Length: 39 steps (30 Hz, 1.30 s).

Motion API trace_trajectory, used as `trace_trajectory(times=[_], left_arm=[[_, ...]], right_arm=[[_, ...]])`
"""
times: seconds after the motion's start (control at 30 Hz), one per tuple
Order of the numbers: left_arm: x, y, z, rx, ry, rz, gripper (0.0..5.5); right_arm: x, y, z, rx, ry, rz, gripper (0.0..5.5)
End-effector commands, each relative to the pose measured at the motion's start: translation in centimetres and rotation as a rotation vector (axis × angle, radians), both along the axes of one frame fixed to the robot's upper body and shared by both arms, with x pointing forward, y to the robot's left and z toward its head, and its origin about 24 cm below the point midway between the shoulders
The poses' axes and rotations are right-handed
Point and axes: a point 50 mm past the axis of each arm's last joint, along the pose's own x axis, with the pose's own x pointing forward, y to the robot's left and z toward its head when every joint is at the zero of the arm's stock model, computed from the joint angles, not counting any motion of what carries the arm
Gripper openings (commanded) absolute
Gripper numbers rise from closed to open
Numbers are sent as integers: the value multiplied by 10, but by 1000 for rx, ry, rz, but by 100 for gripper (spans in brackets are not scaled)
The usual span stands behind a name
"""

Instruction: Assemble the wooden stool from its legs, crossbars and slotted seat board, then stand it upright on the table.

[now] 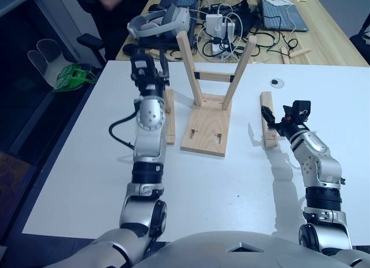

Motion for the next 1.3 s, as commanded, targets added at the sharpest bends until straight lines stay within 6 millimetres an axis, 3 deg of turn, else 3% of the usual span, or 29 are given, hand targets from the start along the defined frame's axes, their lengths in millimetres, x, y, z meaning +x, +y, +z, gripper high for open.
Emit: trace_trajectory(times=[0.03,0.2,0.23,0.37,0.47,0.53,0.8,0.93,0.97,1.1,1.17,1.23,1.3], left_arm=[[34,-10,31,-25,46,-52,296],[61,-4,44,7,108,-3,296],[63,-1,32,2,162,21,296],[51,13,-50,-41,440,115,296],[38,10,-92,-36,592,113,296],[34,10,-102,-46,628,120,296],[44,12,-80,-86,549,113,296],[47,3,-65,-184,458,58,296],[48,2,-54,-202,395,55,296],[48,7,34,-253,53,52,296],[47,19,53,-209,51,72,296],[48,32,42,-180,157,98,296],[45,51,4,-197,357,132,296]], right_arm=[[3,1,1,1,3,-6,459],[4,3,0,2,6,-2,459],[4,3,0,3,5,-3,459],[4,5,0,7,6,4,459],[3,4,0,9,9,5,459],[3,3,0,7,10,6,459],[2,2,-1,5,13,2,459],[2,1,-1,8,15,-1,459],[2,1,-1,9,15,1,459],[2,0,-2,13,19,2,459],[2,0,-2,13,21,3,459],[1,-1,-2,14,21,-2,459],[1,-1,-2,17,21,-4,459]])
